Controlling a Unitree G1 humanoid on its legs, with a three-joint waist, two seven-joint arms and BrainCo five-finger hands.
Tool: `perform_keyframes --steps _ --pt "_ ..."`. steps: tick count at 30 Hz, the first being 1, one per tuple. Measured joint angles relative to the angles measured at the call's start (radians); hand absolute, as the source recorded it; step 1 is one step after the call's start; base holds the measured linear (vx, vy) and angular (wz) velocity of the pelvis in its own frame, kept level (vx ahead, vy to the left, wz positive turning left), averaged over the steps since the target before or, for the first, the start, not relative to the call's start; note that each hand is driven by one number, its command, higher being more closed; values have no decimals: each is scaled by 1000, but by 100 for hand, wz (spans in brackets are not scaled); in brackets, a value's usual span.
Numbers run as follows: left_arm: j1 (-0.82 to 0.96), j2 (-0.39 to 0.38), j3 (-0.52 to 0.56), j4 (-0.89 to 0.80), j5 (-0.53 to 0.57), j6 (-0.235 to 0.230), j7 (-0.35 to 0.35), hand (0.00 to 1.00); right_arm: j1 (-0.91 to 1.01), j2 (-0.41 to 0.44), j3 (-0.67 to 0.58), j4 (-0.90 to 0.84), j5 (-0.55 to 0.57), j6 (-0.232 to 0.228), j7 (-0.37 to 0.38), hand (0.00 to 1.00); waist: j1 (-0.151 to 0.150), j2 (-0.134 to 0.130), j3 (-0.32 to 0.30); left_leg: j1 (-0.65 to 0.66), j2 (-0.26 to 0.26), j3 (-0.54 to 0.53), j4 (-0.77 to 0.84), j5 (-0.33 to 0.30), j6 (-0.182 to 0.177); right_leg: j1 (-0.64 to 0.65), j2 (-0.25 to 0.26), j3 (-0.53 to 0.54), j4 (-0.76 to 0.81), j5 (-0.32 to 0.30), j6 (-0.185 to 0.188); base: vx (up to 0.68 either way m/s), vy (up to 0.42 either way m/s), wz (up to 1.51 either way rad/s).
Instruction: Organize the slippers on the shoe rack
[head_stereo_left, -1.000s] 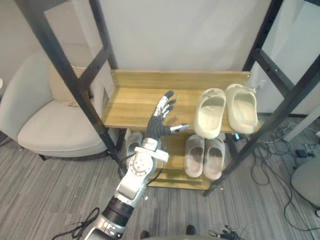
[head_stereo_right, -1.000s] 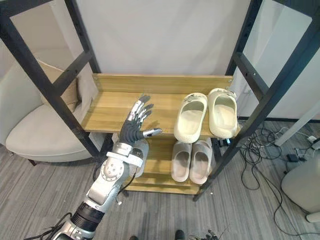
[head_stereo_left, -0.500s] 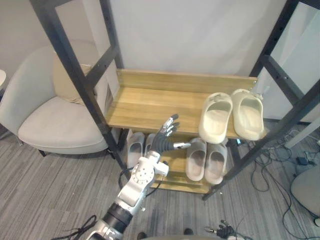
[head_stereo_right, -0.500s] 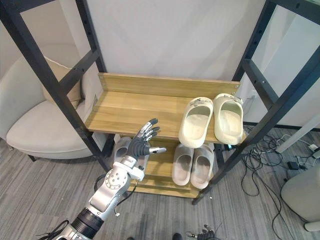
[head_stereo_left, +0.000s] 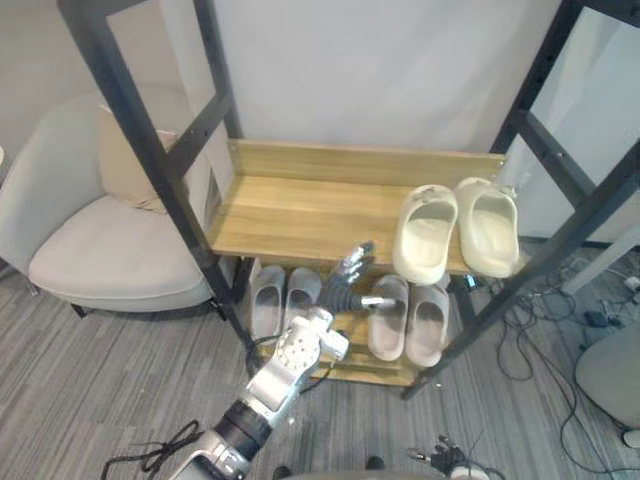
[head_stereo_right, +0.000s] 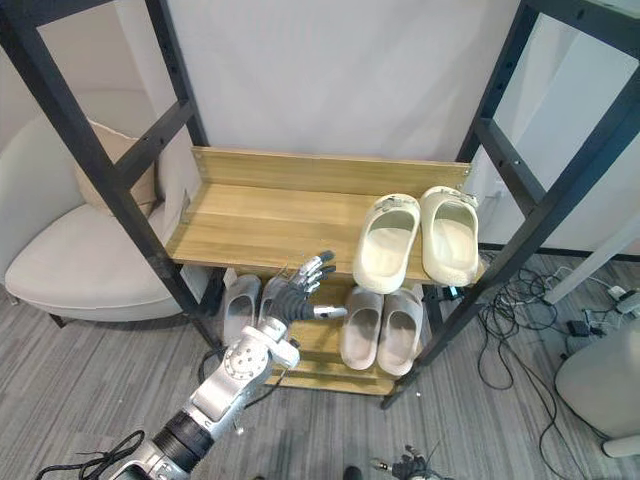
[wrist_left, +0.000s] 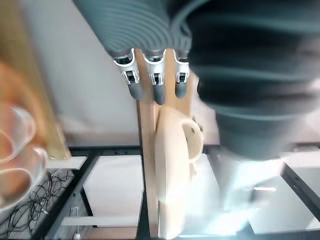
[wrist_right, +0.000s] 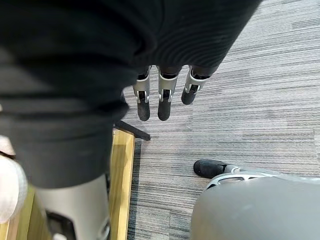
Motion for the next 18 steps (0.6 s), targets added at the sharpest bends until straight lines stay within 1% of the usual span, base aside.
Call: perform_keyframes --steps 9,11,14,18 --pt "-51 -3 -61 27 -16 4 0 0 0 1 -1 0 2 0 -1 0 -3 0 0 1 -1 -1 5 1 2 1 0 0 0 1 -1 -4 -3 -1" --pt "-85 -3 -80 49 -16 8 1 0 -1 3 -1 0 2 0 -1 0 -7 0 0 1 -1 -1 5 1 2 1 0 0 0 1 -1 0 0 0" --pt "-98 -12 -83 65 -16 9 3 0 -8 5 -1 0 3 0 -1 0 -17 0 1 1 0 2 5 1 2 0 0 2 0 2 -2 -40 -20 -2" --pt "-110 -14 -83 78 -16 9 8 0 -11 7 -3 -1 3 0 0 0 -23 1 1 2 1 13 5 0 1 0 1 5 0 3 -3 -35 -22 -8"
